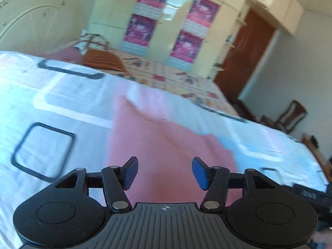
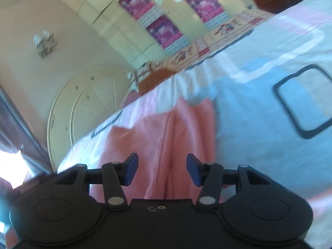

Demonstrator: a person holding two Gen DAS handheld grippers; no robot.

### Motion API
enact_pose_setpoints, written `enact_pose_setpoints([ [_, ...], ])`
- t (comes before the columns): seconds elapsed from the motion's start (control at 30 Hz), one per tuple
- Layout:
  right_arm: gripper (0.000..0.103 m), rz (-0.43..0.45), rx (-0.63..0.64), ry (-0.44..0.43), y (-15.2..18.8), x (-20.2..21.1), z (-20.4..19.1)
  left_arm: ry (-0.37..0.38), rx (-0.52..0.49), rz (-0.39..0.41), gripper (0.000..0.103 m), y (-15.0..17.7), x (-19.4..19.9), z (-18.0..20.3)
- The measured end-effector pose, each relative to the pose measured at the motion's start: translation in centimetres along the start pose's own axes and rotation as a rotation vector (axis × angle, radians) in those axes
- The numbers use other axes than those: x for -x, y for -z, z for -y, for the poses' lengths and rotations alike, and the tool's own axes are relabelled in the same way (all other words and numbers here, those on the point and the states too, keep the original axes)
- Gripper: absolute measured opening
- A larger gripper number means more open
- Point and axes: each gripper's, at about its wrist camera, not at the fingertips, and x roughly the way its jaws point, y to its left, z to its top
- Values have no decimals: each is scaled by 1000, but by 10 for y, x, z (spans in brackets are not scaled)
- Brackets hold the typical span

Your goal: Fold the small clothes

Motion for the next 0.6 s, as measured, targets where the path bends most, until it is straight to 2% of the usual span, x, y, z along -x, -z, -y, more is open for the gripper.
enact_pose_setpoints([
  [0.07, 51, -54, 19, 10, 2, -23, -6, -38, 10, -30, 56, -4, -13, -20],
  [0.13, 51, -101, 25, 15, 6, -38, -8, -70, 3, -88, 56, 6, -31, -32],
  [0.23, 50, -167, 42, 36, 12, -56, -12, -77, 9, -128, 56, 26, -45, -36],
  [0.27, 49, -172, 59, 43, 12, -58, -16, -70, 21, -128, 57, 37, -44, -36],
  [0.37, 44, -214, 115, 56, 13, -67, -31, -49, 60, -124, 60, 45, -46, -44],
  [0.43, 36, -232, 174, 96, 13, -72, -43, -40, 72, -133, 62, 44, -51, -48],
  [0.47, 17, -237, 199, 110, 12, -76, -47, -34, 72, -139, 63, 43, -52, -49],
  [0.5, 12, -240, 221, 123, 11, -79, -52, -28, 66, -142, 63, 39, -55, -51],
  [0.6, 9, -192, 357, 179, 11, -68, -77, -1, 26, -103, 63, 32, -48, -48],
])
